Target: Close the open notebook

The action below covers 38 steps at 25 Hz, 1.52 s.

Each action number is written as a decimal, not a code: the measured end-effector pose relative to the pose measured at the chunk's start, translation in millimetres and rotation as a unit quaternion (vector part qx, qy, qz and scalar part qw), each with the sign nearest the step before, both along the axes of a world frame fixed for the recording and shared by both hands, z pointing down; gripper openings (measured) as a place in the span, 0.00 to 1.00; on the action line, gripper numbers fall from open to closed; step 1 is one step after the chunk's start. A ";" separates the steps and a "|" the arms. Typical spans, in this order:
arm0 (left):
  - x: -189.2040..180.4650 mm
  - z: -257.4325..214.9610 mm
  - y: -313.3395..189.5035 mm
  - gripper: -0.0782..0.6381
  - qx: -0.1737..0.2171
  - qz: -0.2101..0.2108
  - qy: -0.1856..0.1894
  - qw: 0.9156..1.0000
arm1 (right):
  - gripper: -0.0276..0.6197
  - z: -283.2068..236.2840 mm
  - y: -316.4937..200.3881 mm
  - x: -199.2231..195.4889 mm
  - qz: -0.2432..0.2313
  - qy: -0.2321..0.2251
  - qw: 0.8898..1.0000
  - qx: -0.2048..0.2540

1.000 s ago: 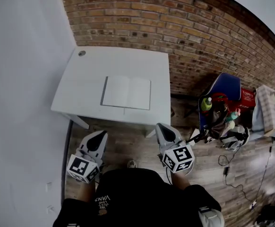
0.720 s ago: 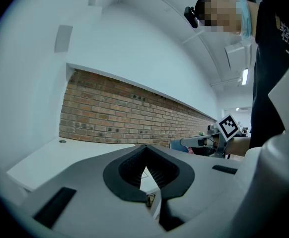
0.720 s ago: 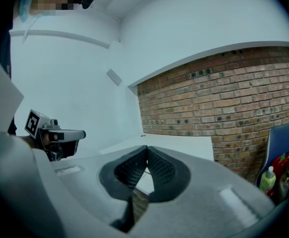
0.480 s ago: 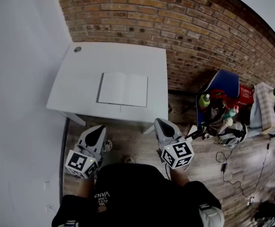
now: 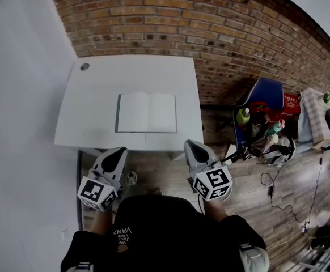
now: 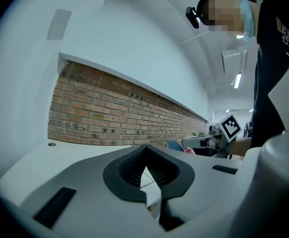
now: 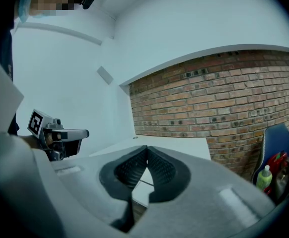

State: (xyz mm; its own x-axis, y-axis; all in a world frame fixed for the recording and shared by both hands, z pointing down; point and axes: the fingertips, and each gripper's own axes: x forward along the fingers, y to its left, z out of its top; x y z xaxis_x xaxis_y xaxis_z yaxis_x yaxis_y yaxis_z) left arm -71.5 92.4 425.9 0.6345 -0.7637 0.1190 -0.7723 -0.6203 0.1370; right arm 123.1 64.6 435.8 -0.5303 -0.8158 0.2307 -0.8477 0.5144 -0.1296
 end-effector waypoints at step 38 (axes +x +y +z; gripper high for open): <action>-115.3 21.5 -141.3 0.12 -0.026 0.128 0.008 0.991 | 0.04 11.8 -93.6 -109.3 0.141 0.005 0.990 -0.014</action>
